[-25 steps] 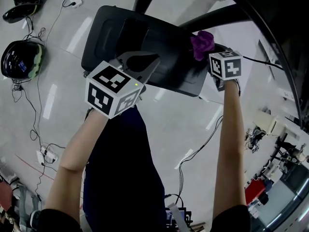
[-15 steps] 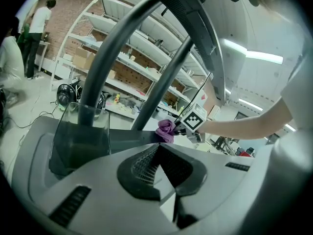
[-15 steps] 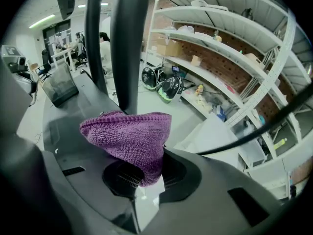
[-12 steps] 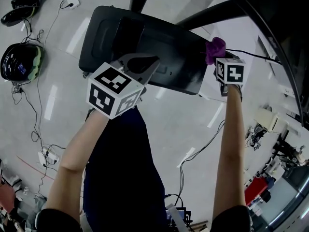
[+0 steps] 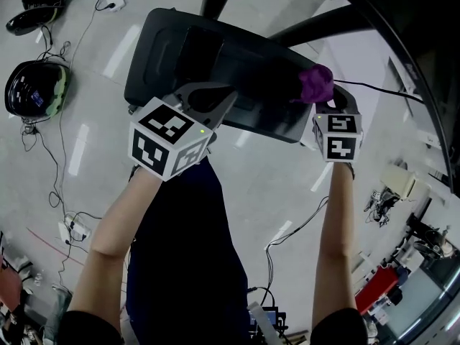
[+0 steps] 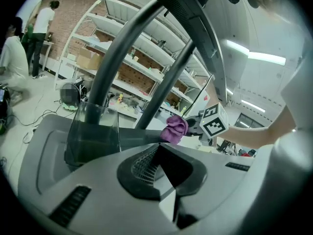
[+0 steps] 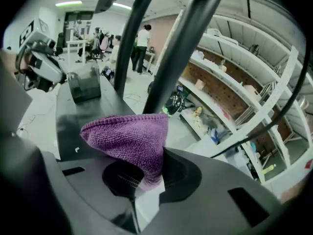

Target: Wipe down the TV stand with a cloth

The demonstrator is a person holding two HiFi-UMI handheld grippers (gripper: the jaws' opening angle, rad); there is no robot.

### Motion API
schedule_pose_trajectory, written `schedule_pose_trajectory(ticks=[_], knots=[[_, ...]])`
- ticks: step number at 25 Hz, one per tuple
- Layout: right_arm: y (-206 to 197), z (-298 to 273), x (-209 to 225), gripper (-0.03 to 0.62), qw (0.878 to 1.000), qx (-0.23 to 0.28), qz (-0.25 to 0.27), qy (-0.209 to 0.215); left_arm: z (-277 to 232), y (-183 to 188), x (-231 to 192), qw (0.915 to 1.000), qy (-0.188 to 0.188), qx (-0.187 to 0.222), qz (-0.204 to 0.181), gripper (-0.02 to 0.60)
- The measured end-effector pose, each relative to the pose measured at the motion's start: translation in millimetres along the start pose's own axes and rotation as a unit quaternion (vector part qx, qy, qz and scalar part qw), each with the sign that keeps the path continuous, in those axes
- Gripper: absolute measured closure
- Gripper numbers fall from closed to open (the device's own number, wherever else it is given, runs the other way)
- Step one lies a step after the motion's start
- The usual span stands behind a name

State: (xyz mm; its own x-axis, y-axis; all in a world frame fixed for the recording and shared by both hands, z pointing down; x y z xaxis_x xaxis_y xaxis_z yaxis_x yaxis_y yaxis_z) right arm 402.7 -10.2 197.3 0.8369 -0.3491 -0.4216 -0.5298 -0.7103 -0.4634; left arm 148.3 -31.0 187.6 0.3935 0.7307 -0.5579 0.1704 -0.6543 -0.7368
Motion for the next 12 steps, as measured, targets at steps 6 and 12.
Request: schedule_pose_trajectory(ticks=[6,12], knots=[[54.4,4.7,-52.0,0.519,0.994,0.078,-0.008,0.082,15.7,-5.4,-10.8,0.9998,0.018,0.002,0.01,0.575],[85.6,-8.2,-106.1,0.519,0.981,0.1,-0.021,0.168,31.3,-10.9,-20.5,0.9994,0.03,0.005,0.018,0.575]])
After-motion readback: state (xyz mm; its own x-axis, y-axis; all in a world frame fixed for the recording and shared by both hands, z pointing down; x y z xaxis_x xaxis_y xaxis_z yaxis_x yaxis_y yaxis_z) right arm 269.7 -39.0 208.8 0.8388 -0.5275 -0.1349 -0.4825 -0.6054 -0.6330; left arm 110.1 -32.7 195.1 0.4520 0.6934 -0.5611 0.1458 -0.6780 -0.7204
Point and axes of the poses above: the fingertips, and each gripper's own axes: z backward along the fingers, x to its right, y out of its top, the point moved 5 cm from there along z, backward along the fingers, and after that the axes turned 5 degrees about z, right-handed, at the moved point
